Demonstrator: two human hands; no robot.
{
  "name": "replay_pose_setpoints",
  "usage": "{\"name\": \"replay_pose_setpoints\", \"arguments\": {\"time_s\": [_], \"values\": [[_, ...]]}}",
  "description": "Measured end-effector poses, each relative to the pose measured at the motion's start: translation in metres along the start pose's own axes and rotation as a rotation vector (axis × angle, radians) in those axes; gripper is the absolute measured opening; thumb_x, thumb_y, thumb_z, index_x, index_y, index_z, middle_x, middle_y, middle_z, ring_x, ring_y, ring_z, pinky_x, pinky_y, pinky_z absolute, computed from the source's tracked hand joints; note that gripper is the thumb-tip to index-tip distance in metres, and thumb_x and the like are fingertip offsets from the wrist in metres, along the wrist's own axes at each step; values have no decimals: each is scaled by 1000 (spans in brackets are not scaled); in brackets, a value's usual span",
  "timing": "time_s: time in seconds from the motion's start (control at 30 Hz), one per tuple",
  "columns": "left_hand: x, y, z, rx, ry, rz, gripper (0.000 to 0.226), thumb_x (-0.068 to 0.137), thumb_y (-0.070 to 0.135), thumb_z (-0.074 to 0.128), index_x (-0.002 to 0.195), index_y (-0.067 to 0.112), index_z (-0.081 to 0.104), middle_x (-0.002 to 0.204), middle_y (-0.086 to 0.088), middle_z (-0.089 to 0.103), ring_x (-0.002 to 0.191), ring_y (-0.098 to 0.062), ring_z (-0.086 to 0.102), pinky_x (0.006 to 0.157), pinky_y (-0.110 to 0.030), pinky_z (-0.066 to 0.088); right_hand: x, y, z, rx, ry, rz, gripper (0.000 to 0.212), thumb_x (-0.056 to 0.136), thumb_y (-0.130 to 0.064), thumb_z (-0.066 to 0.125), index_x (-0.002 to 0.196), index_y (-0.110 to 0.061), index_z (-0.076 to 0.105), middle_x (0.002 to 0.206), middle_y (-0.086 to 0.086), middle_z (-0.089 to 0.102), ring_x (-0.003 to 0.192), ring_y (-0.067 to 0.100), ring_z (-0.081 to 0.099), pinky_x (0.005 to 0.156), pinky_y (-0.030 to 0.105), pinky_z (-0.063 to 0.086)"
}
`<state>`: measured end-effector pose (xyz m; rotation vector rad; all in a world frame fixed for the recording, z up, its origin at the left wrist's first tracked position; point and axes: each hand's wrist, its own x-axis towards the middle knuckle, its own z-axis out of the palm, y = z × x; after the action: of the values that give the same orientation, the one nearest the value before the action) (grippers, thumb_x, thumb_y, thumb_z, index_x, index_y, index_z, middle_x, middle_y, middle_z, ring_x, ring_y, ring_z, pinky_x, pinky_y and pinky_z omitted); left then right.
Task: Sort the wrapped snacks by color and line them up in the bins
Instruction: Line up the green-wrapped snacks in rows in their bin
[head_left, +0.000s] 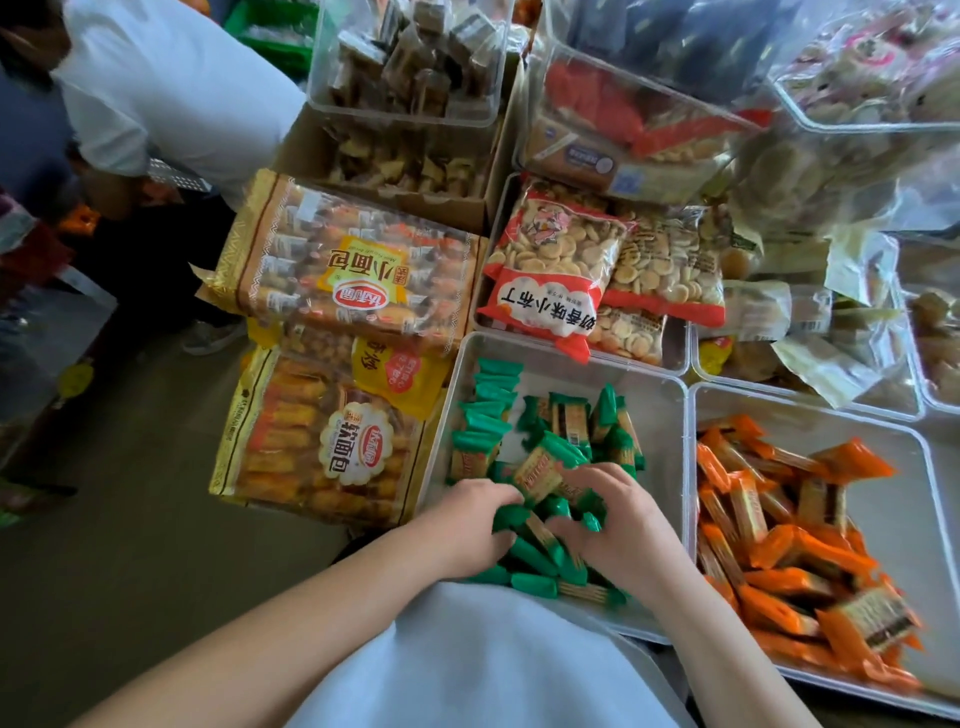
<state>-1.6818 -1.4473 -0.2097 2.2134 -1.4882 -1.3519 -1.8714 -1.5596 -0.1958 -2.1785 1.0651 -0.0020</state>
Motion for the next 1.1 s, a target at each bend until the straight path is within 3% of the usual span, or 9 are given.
{"name": "replay_pose_setpoints", "arguments": {"time_s": [0.1, 0.2, 0.33, 0.43, 0.53, 0.7, 0.83, 1.0, 1.1], "values": [[2, 3, -10, -174, 133, -43, 50, 99, 39, 64, 148, 32, 55, 153, 3, 55, 138, -19, 52, 114, -35, 44, -10, 0, 6, -161, -149, 8, 98, 70, -67, 83, 154, -39, 42, 149, -12, 44, 137, 16, 44, 107, 38, 51], [6, 13, -19, -299, 191, -12, 47, 99, 39, 63, 145, 32, 57, 149, 9, 57, 135, -13, 52, 110, -28, 42, -11, -5, 18, -169, -129, 24, 108, 70, -70, 81, 159, -42, 28, 157, -15, 40, 140, 14, 42, 110, 38, 48], [9, 24, -26, -413, 140, 42, 44, 101, 39, 65, 144, 34, 57, 143, 19, 53, 126, 0, 44, 107, -24, 35, -6, -3, 17, 186, -11, 74, 63, 85, -37, 84, 143, -34, 57, 120, -28, 65, 109, -10, 61, 102, 30, 55], [12, 21, -25, -641, 128, -1, 34, 98, 39, 71, 131, 37, 66, 135, 17, 61, 128, -6, 54, 112, -33, 45, -4, 3, 6, 264, -15, 151, 40, 88, -28, 82, 127, -26, 70, 105, -19, 73, 97, -5, 67, 94, 32, 58], [17, 23, -24, -906, 134, -28, 22, 97, 24, 74, 119, 24, 72, 111, -2, 77, 104, -15, 73, 89, -36, 63, -5, 1, -8, 349, -108, 165, 46, 85, -36, 85, 127, -31, 66, 112, -20, 72, 103, -4, 67, 94, 25, 58], [27, 44, -31, -1021, 149, -4, 10, 104, 14, 63, 109, 14, 71, 97, -4, 77, 81, -10, 72, 61, -23, 56, -8, -5, -13, 466, 14, 212, 33, 85, -22, 85, 113, -28, 68, 99, -12, 78, 92, 9, 73, 85, 41, 62], [39, 47, -36, -842, 362, -21, 9, 103, 21, 65, 105, 20, 73, 92, 3, 74, 79, -9, 65, 67, -19, 50, -17, -12, -22, 635, 173, 278, 17, 93, -25, 77, 109, -26, 71, 97, -9, 78, 91, 13, 75, 81, 43, 64], [47, 56, -36, -838, 361, -91, 15, 105, 30, 62, 104, 19, 72, 84, 5, 70, 78, -7, 64, 61, -14, 48, -21, -21, -33, 832, 185, 431, 16, 99, -32, 66, 114, -27, 69, 101, -13, 78, 97, 13, 74, 76, 38, 66], [49, 59, -36, -893, 363, -93, 15, 103, 31, 64, 101, 19, 73, 95, 0, 76, 92, -16, 72, 74, -25, 58, -21, -22, -38, 876, 214, 446, 18, 99, -31, 65, 115, -25, 70, 104, -10, 78, 98, 13, 75, 79, 39, 65]]}}
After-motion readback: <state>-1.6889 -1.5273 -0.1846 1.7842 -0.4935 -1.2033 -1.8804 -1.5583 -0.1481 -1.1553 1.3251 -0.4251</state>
